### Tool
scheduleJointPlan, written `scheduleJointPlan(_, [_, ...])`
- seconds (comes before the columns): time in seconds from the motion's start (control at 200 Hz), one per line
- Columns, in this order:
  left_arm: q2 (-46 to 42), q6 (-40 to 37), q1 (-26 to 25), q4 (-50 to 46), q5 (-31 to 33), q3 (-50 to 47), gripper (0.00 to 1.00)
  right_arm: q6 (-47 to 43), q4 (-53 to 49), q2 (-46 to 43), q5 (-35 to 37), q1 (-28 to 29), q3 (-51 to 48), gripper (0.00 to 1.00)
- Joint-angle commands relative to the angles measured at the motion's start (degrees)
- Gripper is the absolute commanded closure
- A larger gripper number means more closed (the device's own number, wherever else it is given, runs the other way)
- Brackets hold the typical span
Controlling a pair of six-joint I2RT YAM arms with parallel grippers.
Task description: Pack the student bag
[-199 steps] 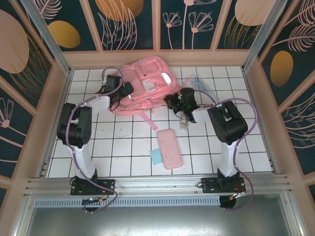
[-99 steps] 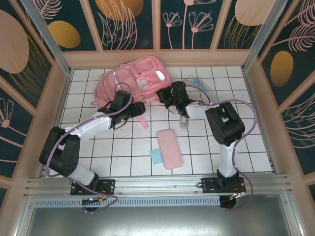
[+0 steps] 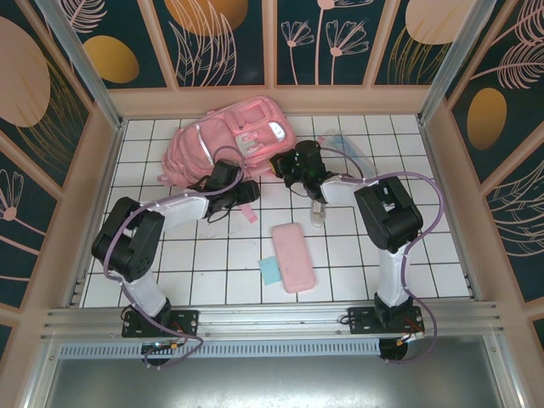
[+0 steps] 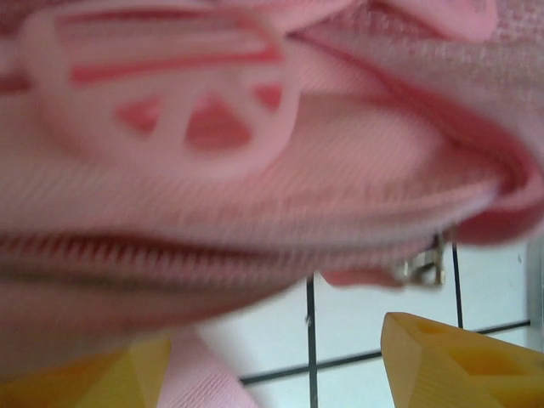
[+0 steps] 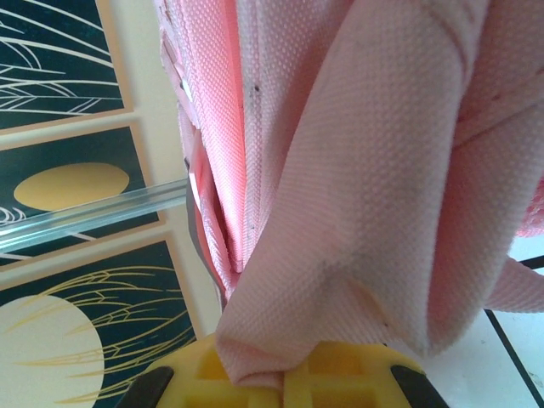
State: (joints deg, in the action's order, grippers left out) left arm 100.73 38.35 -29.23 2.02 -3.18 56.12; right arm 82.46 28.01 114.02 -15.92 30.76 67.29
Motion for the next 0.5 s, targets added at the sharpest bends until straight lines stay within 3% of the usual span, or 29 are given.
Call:
scheduleJointPlan(0.0, [1.5, -1.9, -0.4, 4.8, 2.3, 1.9, 0.34, 2.2, 9.3, -3.1, 0.1, 0.3, 3.3, 1.0])
scheduleJointPlan(0.225, [2.4, -4.2, -0.4, 6.9, 6.4, 3.7, 0.35, 3.7, 11.6, -3.3, -0.8, 0.3, 1.3, 1.0])
scheduleJointPlan(0.495, [4.5, -6.2, -0.4, 12.8, 8.7, 3.9, 0.48, 6.7, 14.4, -2.8, -2.2, 0.3, -0.5, 1.0])
